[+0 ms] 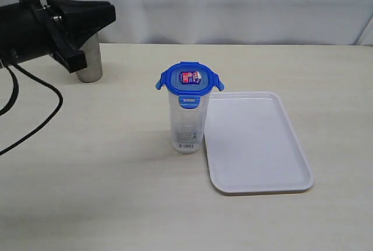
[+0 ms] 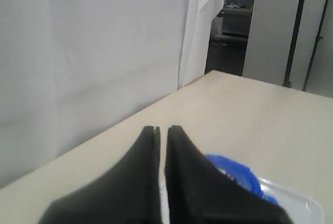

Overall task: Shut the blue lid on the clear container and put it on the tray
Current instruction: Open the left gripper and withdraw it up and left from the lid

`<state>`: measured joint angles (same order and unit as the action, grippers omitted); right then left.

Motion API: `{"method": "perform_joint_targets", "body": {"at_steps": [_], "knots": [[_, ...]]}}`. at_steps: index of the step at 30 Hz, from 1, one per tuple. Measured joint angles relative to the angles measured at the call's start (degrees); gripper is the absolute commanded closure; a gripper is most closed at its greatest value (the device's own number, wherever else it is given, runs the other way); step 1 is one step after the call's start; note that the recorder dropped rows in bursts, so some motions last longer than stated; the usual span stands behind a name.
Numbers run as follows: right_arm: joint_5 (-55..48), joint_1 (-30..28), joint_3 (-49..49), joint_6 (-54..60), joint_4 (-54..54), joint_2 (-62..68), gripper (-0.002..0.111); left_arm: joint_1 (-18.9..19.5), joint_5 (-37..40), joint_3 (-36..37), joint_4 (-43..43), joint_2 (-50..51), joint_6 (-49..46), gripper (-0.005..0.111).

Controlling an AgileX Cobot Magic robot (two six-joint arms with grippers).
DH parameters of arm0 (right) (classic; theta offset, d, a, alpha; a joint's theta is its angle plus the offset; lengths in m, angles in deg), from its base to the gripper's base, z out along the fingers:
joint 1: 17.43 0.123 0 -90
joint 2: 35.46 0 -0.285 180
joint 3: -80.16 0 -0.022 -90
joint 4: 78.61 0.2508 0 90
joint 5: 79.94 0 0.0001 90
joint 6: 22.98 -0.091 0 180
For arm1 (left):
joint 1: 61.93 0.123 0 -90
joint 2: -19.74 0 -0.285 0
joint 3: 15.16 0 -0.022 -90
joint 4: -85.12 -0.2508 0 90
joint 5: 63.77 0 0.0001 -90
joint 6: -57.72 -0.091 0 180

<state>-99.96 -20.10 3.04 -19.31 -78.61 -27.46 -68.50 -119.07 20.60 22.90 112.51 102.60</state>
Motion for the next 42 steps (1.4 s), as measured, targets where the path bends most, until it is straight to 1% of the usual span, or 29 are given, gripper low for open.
{"method": "perform_joint_targets", "body": {"at_steps": [3, 4, 5, 6, 7, 9, 13, 17, 21, 24, 26, 28, 31, 34, 36, 40, 42], "knots": [[0.0, 0.0, 0.0, 0.0, 0.0, 0.0, 0.104, 4.0, -4.3, 0.0, -4.1, 5.3, -1.5, 0.102], [0.0, 0.0, 0.0, 0.0, 0.0, 0.0, 0.104, 4.6, -5.4, 0.0, -4.4, 7.4, -2.2, 0.102], [0.0, 0.0, 0.0, 0.0, 0.0, 0.0, 0.104, 5.7, -8.8, 0.0, -3.3, 11.8, -5.2, 0.102], [0.0, 0.0, 0.0, 0.0, 0.0, 0.0, 0.104, 6.0, -10.3, 0.0, -1.8, 13.5, -6.7, 0.102], [0.0, 0.0, 0.0, 0.0, 0.0, 0.0, 0.104, 6.4, -12.4, 0.0, 3.6, 17.0, -8.9, 0.102], [0.0, 0.0, 0.0, 0.0, 0.0, 0.0, 0.104, 6.6, -13.0, 0.0, 7.7, 19.4, -10.2, 0.102], [0.0, 0.0, 0.0, 0.0, 0.0, 0.0, 0.104, 6.6, -13.0, 0.0, 9.1, 21.1, -12.6, 0.101], [0.6, 0.0, 0.0, 0.0, -0.5, 0.0, 0.104, 6.6, -13.6, 0.0, 7.5, 21.2, -14.7, 0.102], [6.1, 0.0, 0.0, 0.0, -1.5, 0.0, 0.104, 6.6, -12.1, 0.0, 2.1, 21.2, -19.1, 0.102], [10.9, 0.0, 0.0, 0.0, -1.7, 0.0, 0.104, 6.6, -11.3, 0.0, -2.6, 21.2, -25.5, 0.102], [15.5, 0.0, 0.0, 0.0, -1.7, 0.0, 0.104, 6.6, -12.7, 0.0, -3.9, 21.2, -28.2, 0.105], [22.1, 0.0, 0.0, -1.1, 0.4, 0.0, 0.104, 6.6, -13.4, 0.0, -3.8, 21.2, -29.1, 0.107], [29.0, 0.0, 0.0, -9.1, 6.1, 0.0, 0.104, 6.6, -13.8, 0.0, -2.0, 21.2, -29.8, 0.107], [30.1, 0.0, 0.0, -13.6, 8.4, 0.0, 0.104, 6.6, -13.9, 0.0, -0.8, 21.2, -29.9, 0.107], [30.5, 0.0, 0.0, -14.7, 8.9, 0.0, 0.104, 6.6, -14.0, 0.0, -0.6, 21.2, -29.9, 0.107], [39.2, 0.0, 0.0, -16.2, 9.4, 3.0, 0.104, 6.0, -14.0, -1.1, -0.4, 21.2, -29.9, 0.107], [39.7, 0.0, 1.5, -16.5, 9.4, 6.8, 0.104, 5.0, -14.0, -1.7, -0.4, 21.2, -29.9, 0.107]]}}
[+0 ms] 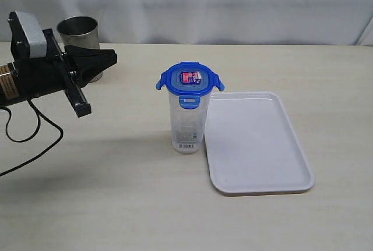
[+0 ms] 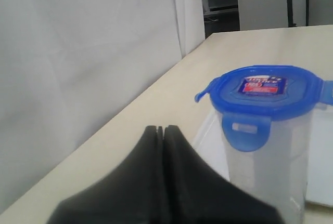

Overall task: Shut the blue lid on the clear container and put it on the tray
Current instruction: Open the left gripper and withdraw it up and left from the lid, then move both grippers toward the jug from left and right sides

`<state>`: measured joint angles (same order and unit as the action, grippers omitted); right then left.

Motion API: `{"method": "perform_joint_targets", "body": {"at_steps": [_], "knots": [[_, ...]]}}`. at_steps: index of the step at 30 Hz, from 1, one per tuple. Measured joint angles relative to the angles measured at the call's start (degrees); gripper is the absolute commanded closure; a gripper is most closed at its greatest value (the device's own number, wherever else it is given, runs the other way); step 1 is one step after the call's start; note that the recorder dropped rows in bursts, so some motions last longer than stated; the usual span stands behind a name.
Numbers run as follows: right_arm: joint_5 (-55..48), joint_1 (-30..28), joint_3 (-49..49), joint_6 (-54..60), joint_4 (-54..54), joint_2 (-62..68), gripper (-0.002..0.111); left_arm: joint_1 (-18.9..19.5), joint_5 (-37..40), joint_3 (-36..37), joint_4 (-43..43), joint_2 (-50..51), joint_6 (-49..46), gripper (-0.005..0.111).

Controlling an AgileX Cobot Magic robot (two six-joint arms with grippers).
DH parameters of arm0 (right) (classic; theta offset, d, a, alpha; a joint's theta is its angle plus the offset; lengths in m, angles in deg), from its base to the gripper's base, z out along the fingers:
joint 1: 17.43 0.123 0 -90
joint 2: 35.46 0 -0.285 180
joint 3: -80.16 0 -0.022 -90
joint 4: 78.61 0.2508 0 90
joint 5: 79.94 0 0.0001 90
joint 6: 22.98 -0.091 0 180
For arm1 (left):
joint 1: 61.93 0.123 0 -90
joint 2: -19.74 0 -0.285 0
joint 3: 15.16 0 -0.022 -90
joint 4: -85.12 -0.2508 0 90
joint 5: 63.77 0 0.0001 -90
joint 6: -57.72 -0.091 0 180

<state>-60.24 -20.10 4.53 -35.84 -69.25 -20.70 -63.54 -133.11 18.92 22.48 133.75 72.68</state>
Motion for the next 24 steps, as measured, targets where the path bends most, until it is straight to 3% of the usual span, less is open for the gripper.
{"method": "perform_joint_targets", "body": {"at_steps": [5, 8, 13, 18, 21, 24], "knots": [[-3.1, 0.0, 9.1, -1.9, -4.6, 17.3, 0.104, -3.5, 3.5, -2.2, 0.0, 0.1, 0.0, 0.107], [-5.4, 0.9, 14.9, -8.7, -14.5, 31.3, 0.104, -3.9, 5.2, -2.6, 0.0, 0.1, 0.0, 0.107], [-3.7, 6.5, 24.5, -29.2, -45.1, 53.7, 0.104, -3.9, 6.5, -2.6, 0.4, 0.1, 0.0, 0.107], [2.2, 6.9, 34.0, -53.0, -75.2, 69.9, 0.104, -3.9, 11.0, -2.6, 0.2, 0.7, -0.6, 0.107], [6.2, 4.7, 36.7, -58.6, -80.8, 74.2, 0.104, -1.8, 10.0, -2.7, -0.8, 3.8, -1.3, 0.107], [8.0, 1.7, 37.1, -59.4, -82.4, 75.4, 0.104, 2.1, 3.0, -3.5, -3.5, 10.4, -0.7, 0.107]]}}
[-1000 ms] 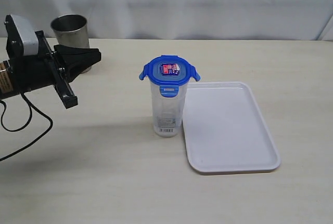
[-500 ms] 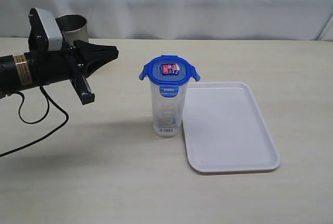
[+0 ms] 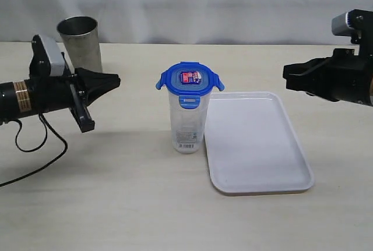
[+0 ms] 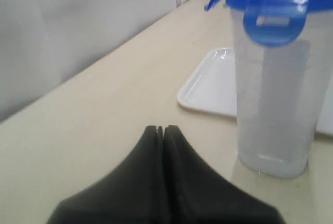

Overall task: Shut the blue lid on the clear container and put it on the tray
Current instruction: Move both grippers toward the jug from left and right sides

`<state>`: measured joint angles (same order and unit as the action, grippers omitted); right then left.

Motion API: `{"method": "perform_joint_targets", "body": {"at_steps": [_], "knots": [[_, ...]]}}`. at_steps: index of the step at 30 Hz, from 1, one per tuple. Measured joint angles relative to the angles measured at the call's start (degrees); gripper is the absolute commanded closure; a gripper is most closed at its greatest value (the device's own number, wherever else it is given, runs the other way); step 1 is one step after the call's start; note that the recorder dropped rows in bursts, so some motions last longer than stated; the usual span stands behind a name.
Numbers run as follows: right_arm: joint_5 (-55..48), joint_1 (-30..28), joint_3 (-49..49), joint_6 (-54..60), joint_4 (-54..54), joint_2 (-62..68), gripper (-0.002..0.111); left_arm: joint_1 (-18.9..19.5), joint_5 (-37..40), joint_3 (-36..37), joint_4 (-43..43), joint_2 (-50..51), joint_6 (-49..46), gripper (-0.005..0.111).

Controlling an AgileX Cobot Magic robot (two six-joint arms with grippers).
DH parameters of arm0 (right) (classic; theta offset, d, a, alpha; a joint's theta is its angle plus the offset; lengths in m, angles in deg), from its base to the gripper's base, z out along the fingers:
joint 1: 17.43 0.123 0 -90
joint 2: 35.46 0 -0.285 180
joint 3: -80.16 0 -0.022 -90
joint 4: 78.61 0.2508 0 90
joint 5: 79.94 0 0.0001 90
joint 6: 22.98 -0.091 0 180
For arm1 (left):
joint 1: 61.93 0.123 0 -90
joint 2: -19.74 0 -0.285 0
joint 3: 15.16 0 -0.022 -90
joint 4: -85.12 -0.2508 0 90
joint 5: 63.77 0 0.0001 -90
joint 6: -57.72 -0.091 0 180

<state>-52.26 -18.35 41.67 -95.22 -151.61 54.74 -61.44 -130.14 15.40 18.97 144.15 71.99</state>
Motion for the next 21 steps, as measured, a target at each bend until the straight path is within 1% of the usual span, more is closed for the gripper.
{"method": "perform_joint_targets", "body": {"at_steps": [2, 4, 8, 10, 11, 13, 17, 19, 21], "knots": [[1.3, -1.5, 0.0, -0.2, -0.9, 0.0, 0.104, 2.0, -1.1, -2.2, -3.7, 4.3, 2.4, 0.107], [3.3, -2.3, 0.0, -0.4, -1.7, 0.0, 0.104, 2.7, -1.7, -5.3, -8.5, 7.5, 4.6, 0.107], [6.5, -2.4, 0.0, -0.4, -3.9, 0.0, 0.104, 1.8, -2.1, -9.7, -15.2, 12.2, 8.9, 0.107], [7.2, -2.4, 0.0, -0.4, -4.7, 0.0, 0.104, 0.6, -2.1, -10.5, -15.8, 13.2, 9.2, 0.102], [7.3, -2.4, 0.0, -0.4, -5.0, 0.0, 0.104, 0.0, -2.2, -10.7, -15.4, 13.3, 9.4, 0.097], [7.4, -2.4, 0.0, -0.5, -5.3, 0.0, 0.104, -1.3, -2.5, -11.0, -14.1, 13.5, 9.2, 0.081], [7.5, -2.4, 0.0, -0.7, -5.8, 0.0, 0.104, -3.3, -3.0, -11.2, -11.0, 14.3, 8.2, 0.038], [7.5, -2.4, 0.0, -1.1, -6.1, 0.0, 0.104, -4.1, -3.0, -11.2, -9.3, 14.4, 8.1, 0.028], [7.5, -2.4, 0.0, -1.4, -6.7, 0.0, 0.104, -5.0, -3.0, -11.2, -7.3, 14.4, 8.0, 0.025]]}}
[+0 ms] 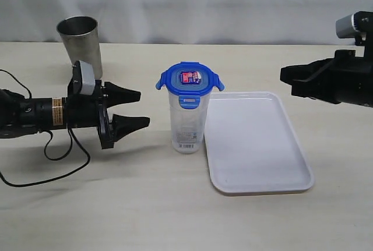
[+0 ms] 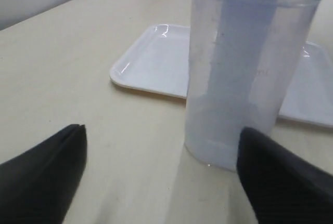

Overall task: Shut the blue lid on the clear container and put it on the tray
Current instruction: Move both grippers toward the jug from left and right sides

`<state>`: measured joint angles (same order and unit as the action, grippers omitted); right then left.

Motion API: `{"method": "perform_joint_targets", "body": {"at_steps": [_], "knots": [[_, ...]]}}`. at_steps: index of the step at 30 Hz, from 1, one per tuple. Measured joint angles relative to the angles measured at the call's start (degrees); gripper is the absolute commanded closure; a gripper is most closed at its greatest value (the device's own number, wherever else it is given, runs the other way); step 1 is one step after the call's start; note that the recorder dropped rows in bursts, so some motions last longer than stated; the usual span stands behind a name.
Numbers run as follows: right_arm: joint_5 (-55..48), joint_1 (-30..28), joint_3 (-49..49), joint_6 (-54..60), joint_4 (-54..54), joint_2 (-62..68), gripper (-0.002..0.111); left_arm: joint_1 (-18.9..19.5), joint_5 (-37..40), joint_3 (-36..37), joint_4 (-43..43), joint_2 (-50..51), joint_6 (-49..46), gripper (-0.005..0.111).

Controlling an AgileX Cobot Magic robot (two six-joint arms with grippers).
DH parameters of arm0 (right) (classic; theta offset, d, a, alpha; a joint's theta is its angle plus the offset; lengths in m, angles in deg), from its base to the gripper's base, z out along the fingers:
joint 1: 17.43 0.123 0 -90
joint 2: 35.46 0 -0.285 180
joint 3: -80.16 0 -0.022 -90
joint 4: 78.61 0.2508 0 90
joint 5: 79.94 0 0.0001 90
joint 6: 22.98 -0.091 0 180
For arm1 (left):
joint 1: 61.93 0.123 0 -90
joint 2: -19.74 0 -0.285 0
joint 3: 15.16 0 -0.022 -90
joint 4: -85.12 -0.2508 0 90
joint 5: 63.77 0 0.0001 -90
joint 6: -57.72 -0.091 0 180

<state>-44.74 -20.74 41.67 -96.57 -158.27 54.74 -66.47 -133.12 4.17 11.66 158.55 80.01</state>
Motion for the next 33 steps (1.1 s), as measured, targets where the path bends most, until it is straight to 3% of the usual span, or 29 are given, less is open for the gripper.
{"method": "perform_joint_targets", "body": {"at_steps": [9, 17, 27, 33], "knots": [[0.0, 0.0, 0.0, -0.8, -0.3, 0.0, 0.104, -4.6, -0.1, 0.0, 3.7, 2.1, -0.8, 0.024], [-5.4, -0.1, 0.0, -10.4, -4.2, 3.7, 0.104, -5.1, -0.2, 0.0, 4.3, 2.2, -1.1, 0.024], [6.6, -0.5, 4.5, -10.4, -1.8, 22.9, 0.104, -9.3, -0.2, -0.8, 5.6, 2.2, -2.1, 0.024], [12.8, -0.5, 6.3, -9.3, -0.5, 27.4, 0.104, -11.3, -0.2, -2.2, 8.1, 2.2, -2.9, 0.025]]}}
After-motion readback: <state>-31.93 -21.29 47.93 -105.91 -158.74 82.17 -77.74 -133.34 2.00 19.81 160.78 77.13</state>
